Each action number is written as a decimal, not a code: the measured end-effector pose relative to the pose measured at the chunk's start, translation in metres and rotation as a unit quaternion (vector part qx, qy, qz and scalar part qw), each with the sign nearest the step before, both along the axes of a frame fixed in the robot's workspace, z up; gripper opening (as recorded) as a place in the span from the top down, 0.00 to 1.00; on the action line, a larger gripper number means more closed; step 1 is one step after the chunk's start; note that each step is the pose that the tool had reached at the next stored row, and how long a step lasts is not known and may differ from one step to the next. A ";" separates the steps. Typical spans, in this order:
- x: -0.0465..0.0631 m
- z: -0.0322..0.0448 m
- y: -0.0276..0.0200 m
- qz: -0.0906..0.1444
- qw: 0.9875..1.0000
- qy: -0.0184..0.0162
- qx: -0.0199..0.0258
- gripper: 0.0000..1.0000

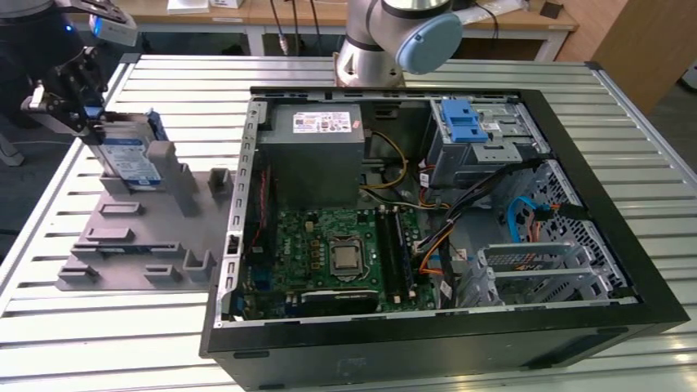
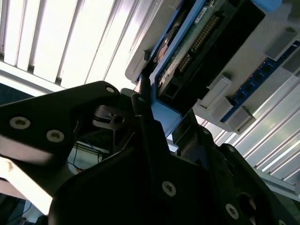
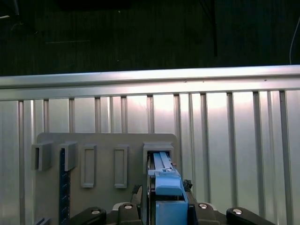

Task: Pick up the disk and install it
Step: 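Pick up the disk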

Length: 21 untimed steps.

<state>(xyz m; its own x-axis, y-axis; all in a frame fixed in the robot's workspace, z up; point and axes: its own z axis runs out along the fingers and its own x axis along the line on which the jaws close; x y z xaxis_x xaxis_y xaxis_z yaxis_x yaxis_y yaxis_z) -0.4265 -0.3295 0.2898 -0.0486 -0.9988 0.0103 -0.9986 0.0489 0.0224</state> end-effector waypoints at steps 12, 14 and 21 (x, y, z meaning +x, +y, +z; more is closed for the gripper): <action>0.000 0.0068 0.0000 0.000 1.000 0.000 0.001 0.64; 0.000 0.0100 0.0000 0.000 1.000 0.000 0.001 0.64; 0.000 0.0171 0.0000 0.000 1.000 0.000 0.001 0.64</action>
